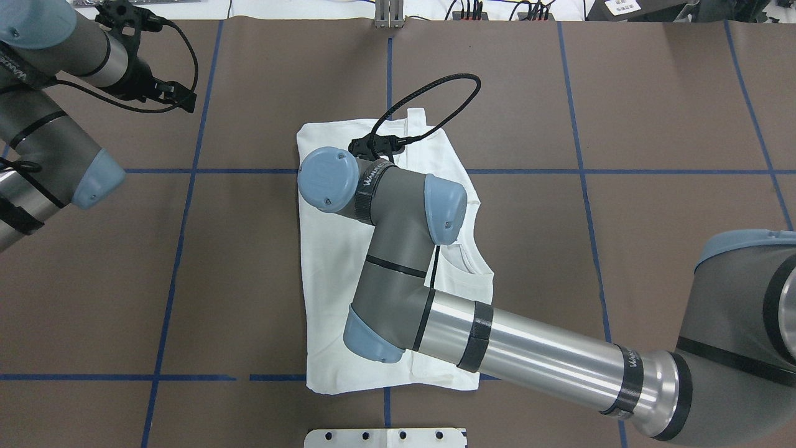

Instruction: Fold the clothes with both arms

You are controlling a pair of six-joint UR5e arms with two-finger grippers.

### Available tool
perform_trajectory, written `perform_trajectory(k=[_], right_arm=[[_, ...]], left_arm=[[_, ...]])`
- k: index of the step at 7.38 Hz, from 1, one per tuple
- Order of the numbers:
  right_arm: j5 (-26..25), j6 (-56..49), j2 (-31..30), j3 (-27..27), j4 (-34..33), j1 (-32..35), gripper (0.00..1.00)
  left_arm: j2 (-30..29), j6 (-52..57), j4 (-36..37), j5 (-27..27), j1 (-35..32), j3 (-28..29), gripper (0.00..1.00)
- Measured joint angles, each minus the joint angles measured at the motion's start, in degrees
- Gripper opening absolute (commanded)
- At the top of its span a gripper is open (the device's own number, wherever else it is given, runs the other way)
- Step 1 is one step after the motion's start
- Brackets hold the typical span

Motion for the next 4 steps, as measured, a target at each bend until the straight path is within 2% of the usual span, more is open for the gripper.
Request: perform_trajectory(k=[4], right_arm=[[-0.53,-3.88,0.07,-1.53,-2.82,-0.05,1.0]], left_arm=[[1.2,-0.69,0.01,0.03,0.57,-1.73,1.0]])
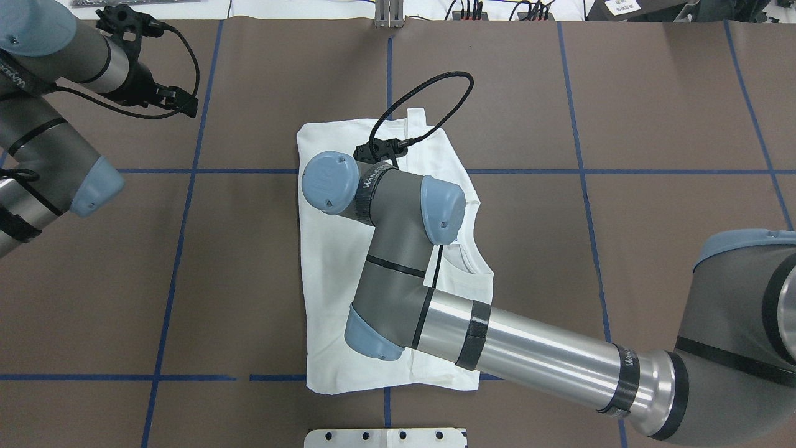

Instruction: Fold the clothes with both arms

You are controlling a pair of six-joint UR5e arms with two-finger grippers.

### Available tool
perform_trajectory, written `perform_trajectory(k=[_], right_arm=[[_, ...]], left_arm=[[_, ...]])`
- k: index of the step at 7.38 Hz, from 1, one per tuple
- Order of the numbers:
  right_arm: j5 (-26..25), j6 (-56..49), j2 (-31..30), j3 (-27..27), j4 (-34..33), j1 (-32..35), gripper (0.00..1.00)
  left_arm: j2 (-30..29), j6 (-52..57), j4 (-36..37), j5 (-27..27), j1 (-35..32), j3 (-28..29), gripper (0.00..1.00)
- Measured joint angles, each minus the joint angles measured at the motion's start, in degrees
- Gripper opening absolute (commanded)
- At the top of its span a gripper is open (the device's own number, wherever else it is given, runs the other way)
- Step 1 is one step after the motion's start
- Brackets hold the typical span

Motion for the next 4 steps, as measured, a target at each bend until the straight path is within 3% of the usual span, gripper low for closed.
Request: perform_trajectory(k=[4], right_arm=[[-1.07,-5.27,-0.33,0.21,-6.33,0.24,1.0]], left_arm=[[0.37,0.01,-0.01,-0.07,0.05,-0.48,1.0]])
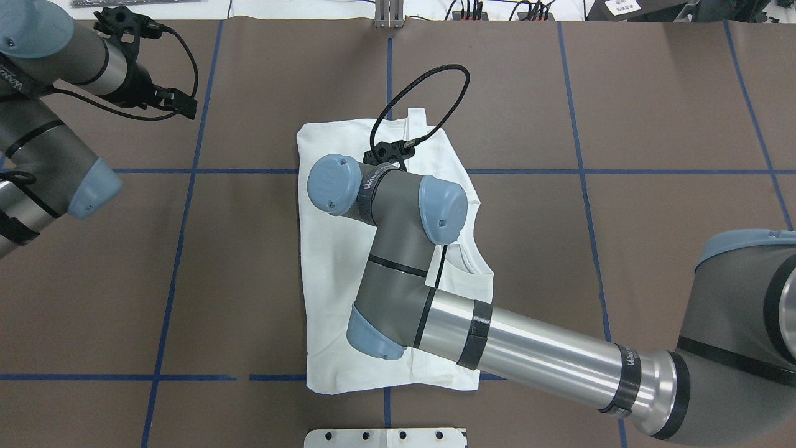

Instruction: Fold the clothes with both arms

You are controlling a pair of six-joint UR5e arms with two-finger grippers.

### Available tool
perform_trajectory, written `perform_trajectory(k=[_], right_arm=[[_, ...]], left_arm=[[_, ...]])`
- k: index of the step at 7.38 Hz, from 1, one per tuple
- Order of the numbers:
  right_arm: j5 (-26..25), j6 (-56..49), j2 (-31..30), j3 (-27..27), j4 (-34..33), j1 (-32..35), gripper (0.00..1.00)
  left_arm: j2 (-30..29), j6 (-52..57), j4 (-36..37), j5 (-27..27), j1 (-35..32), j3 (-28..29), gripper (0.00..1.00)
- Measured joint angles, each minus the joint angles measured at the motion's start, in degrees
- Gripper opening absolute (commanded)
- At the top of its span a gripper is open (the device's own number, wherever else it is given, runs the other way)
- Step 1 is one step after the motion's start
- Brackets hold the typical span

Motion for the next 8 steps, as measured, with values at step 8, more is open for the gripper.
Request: perform_trajectory(k=[8], right_arm=[[-2.1,-17.49,-21.45,25.27,-4.75,5.12,1.0]], left_arm=[[0.09,0.05,-0.09,0.07,0.25,0.09,1.0]])
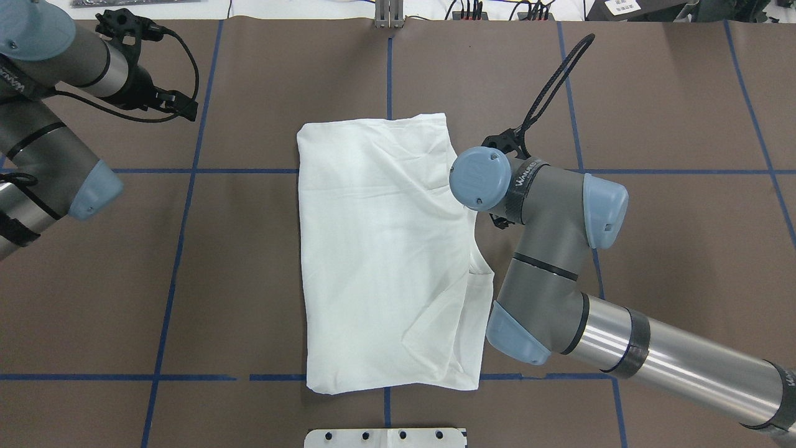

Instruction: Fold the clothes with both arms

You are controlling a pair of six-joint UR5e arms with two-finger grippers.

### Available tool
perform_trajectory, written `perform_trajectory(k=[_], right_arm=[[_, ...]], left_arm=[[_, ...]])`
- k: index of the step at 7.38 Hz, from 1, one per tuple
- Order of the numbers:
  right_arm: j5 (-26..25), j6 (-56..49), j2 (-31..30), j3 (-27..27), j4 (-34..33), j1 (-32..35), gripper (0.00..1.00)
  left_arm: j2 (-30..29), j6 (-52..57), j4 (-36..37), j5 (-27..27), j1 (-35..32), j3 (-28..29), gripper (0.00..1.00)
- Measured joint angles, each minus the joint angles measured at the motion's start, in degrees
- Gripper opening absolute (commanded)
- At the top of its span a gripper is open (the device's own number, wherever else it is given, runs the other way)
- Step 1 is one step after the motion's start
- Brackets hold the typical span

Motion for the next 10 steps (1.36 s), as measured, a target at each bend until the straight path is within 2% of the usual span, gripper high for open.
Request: perform_trajectory(k=[3,7,10], right_arm=[[4.56,13.63,4.37,2.53,0.29,-4.22,1.0],[4.51,37.09,5.53,2.22,0.08,-12.43,1.0],[2.83,45.86,6.08,0.53,0.01,-13.8,1.0]], left_arm=[[0.0,0.0,-0.02,-0.05,0.01,0.11,1.0],[0.0,0.0,-0.09,-0.05,0.01,0.06,1.0],[0.29,0.0,-0.07,0.01,0.01,-0.17,1.0]])
